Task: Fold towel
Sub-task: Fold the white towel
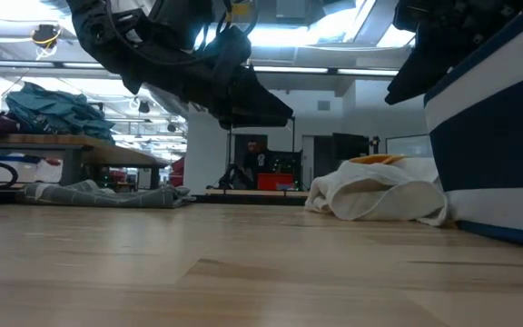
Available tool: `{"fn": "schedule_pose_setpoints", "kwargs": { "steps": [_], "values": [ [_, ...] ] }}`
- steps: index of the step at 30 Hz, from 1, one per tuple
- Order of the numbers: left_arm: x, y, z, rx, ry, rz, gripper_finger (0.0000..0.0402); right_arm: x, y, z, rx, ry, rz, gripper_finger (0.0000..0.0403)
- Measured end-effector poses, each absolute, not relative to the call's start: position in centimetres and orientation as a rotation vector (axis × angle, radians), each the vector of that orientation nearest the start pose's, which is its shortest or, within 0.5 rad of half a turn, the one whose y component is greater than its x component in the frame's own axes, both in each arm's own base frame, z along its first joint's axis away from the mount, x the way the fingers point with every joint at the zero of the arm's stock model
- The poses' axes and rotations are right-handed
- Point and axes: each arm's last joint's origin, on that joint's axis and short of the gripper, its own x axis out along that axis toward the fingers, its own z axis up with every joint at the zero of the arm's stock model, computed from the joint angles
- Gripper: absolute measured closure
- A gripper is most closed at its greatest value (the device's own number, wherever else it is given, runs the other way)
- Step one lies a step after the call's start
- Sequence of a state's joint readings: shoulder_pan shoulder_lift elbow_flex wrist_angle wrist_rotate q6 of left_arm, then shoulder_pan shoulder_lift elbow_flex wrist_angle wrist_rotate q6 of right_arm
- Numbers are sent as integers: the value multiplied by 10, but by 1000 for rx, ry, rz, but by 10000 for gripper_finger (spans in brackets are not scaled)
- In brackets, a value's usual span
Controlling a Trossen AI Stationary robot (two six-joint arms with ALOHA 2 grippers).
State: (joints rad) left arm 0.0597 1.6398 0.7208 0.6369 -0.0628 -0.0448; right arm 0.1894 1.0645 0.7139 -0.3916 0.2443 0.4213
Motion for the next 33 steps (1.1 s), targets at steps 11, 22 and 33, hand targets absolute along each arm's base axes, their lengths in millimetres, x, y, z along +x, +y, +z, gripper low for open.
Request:
{"fn": "schedule_pose_setpoints", "kwargs": {
  "steps": [11, 22, 33],
  "values": [
    [327, 21, 182, -44, 279, 128, 224, 211, 33, 242, 243, 699, -203, 260],
    [326, 21, 180, -70, 295, 133, 224, 211, 33, 242, 243, 698, -204, 260],
    [323, 18, 172, -67, 387, 127, 224, 211, 33, 242, 243, 699, -204, 260]
  ]
}}
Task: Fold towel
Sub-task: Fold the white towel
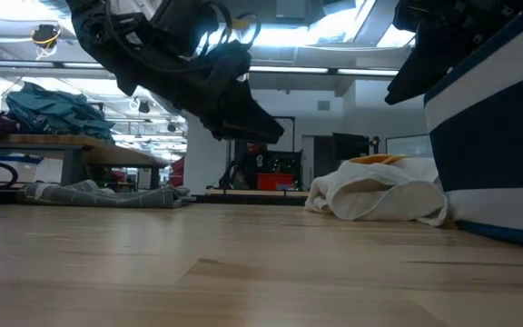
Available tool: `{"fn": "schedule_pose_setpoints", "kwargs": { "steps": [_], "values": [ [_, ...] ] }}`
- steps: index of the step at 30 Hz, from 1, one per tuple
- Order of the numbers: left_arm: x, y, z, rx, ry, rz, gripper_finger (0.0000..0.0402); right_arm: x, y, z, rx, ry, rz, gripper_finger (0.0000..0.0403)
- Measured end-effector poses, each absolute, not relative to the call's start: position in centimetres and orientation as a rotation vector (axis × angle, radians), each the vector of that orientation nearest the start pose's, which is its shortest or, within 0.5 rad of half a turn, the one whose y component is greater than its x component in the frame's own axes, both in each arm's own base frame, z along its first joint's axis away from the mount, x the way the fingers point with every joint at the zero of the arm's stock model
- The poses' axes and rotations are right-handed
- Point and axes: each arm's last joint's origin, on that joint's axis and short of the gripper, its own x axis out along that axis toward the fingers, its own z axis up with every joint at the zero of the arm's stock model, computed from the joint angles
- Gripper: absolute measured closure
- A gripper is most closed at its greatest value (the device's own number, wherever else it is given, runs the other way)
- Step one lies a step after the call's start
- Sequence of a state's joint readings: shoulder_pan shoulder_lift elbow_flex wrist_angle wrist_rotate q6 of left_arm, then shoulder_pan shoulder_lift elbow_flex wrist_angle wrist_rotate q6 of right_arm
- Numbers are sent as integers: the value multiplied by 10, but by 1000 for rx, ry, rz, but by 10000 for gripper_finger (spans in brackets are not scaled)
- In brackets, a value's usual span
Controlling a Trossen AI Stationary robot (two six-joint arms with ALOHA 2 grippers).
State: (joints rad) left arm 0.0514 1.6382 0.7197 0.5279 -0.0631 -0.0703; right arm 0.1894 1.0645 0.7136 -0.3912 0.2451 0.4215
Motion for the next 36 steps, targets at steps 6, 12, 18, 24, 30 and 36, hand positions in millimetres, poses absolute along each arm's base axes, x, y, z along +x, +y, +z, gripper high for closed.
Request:
{"fn": "schedule_pose_setpoints", "kwargs": {
  "steps": [6, 12, 18, 24, 30, 36],
  "values": [
    [324, 4, 173, -53, 382, 31, 224, 211, 33, 242, 243, 699, -204, 260],
    [323, -23, 174, -4, 371, -147, 224, 211, 33, 242, 234, 693, -224, 260],
    [334, -31, 170, 31, 242, -172, 224, 211, 32, 242, 230, 687, -235, 260],
    [341, -25, 147, -23, 263, -109, 224, 211, 32, 242, 231, 685, -234, 260],
    [354, -21, 145, -38, 253, -89, 224, 211, 32, 242, 232, 682, -234, 260],
    [377, -23, 150, 42, 216, -99, 224, 211, 32, 242, 232, 682, -234, 260]
  ]
}}
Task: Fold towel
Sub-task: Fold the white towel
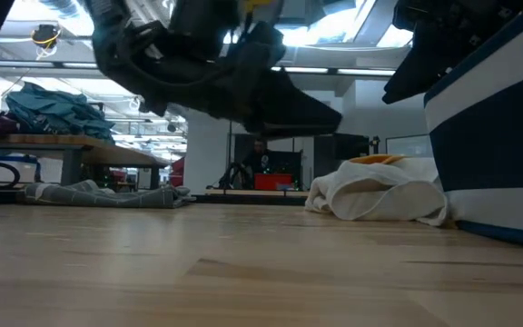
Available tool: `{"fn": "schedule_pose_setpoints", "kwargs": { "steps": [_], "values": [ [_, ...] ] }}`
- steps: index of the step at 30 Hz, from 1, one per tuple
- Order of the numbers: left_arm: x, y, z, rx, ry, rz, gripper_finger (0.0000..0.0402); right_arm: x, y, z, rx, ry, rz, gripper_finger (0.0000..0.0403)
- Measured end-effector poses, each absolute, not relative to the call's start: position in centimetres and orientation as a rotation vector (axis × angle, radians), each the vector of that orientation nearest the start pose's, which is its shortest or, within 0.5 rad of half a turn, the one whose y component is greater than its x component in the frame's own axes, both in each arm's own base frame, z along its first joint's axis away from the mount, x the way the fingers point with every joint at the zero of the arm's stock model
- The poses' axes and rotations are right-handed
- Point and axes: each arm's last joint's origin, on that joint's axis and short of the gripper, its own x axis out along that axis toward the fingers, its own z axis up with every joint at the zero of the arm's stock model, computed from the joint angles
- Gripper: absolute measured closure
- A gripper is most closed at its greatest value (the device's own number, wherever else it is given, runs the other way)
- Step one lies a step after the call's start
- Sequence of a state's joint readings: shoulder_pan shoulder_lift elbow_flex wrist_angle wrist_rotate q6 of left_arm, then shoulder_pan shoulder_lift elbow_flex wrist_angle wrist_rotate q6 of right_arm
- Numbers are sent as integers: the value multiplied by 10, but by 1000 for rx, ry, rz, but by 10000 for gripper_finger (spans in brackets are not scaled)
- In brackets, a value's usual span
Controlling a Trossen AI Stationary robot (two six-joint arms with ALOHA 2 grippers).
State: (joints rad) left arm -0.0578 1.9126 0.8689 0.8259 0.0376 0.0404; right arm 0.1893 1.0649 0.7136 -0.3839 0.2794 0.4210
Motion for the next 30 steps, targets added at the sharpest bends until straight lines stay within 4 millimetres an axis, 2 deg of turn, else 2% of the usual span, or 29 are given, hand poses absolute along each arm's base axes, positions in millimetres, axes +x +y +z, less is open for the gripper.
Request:
{"fn": "schedule_pose_setpoints", "kwargs": {
  "steps": [6, 10, 15, 23, 30],
  "values": [
    [389, -23, 134, 66, 253, -70, 224, 211, 32, 242, 232, 681, -234, 260],
    [390, -20, 118, 132, 305, 26, 224, 212, 32, 243, 234, 676, -232, 260],
    [390, -18, 108, 164, 333, 72, 224, 214, 33, 245, 234, 648, -224, 260],
    [389, -14, 107, 197, 350, 189, 224, 214, 33, 245, 234, 643, -222, 260],
    [389, -17, 107, 171, 349, 194, 224, 214, 33, 245, 235, 642, -223, 260]
  ]
}}
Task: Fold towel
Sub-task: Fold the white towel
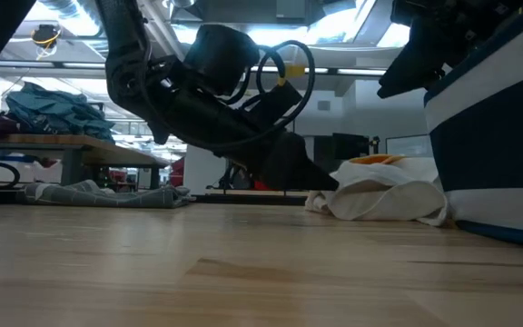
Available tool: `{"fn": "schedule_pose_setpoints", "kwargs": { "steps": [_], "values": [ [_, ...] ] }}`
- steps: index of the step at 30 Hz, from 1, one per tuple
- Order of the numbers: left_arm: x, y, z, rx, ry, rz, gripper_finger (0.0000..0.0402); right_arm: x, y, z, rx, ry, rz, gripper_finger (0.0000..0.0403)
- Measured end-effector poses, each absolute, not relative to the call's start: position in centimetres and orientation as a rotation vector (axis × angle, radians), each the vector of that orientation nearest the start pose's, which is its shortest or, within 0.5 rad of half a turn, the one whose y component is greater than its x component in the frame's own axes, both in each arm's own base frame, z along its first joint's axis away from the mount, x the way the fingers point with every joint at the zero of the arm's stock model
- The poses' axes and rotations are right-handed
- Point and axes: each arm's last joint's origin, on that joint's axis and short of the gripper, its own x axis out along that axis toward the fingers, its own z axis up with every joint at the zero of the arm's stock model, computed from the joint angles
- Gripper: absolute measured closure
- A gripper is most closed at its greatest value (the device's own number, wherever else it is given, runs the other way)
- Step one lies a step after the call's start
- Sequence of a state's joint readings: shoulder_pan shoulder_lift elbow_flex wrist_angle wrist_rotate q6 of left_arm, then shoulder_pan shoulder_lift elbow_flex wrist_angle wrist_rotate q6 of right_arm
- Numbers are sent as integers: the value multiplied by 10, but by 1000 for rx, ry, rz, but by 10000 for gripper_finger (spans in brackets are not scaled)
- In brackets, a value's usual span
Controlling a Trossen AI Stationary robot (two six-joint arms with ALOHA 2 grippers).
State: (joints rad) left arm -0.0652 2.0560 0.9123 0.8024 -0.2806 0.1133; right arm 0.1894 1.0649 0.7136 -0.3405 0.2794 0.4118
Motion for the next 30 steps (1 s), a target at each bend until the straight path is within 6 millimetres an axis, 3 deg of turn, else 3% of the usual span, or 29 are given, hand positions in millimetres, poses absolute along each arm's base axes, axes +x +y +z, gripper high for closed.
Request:
{"fn": "schedule_pose_setpoints", "kwargs": {
  "steps": [7, 15, 26, 30],
  "values": [
    [388, -31, 107, 196, 347, 148, 224, 214, 33, 246, 236, 642, -223, 260],
    [404, -27, 85, 195, 389, 203, 224, 214, 33, 246, 239, 638, -223, 260],
    [411, -21, 89, 181, 363, 305, 225, 214, 33, 246, 238, 639, -223, 260],
    [411, -17, 89, 179, 365, 316, 253, 214, 33, 246, 238, 639, -223, 260]
  ]
}}
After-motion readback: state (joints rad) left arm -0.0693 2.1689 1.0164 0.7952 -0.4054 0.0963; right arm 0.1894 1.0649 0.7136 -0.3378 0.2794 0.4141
